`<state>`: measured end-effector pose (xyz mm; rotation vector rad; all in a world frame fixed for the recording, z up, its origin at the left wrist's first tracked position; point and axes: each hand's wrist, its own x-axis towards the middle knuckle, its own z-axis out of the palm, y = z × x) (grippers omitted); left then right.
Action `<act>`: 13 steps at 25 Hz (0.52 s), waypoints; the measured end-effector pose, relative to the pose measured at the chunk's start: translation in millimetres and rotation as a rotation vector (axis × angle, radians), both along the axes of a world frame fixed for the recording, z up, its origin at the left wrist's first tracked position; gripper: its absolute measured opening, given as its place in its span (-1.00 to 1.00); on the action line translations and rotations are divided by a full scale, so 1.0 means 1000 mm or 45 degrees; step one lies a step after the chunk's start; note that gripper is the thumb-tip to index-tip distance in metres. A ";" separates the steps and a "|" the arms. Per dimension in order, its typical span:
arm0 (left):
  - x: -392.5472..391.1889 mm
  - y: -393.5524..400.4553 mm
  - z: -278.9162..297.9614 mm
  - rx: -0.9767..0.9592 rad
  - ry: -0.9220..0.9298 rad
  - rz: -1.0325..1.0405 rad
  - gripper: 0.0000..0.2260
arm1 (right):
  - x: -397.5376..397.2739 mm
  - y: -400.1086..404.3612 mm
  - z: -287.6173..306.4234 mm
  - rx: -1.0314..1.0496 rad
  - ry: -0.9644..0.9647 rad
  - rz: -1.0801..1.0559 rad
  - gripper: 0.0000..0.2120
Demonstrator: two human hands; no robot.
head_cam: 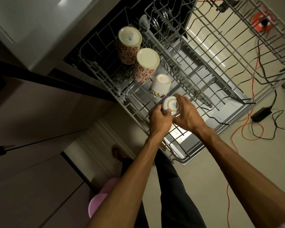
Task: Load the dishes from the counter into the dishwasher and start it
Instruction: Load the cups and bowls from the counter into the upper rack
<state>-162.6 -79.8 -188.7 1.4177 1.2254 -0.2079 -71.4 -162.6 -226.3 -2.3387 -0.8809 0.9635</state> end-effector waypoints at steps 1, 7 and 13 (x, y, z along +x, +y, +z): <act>0.000 0.000 0.000 -0.001 0.012 -0.003 -0.71 | -0.001 0.000 0.000 -0.009 -0.001 -0.004 -0.19; 0.001 0.002 0.007 0.004 0.029 -0.007 -0.66 | -0.004 0.003 0.016 -0.057 0.050 -0.019 -0.11; -0.010 0.005 0.042 0.255 -0.045 -0.226 -0.55 | -0.004 -0.005 0.056 -0.046 0.050 -0.117 -0.20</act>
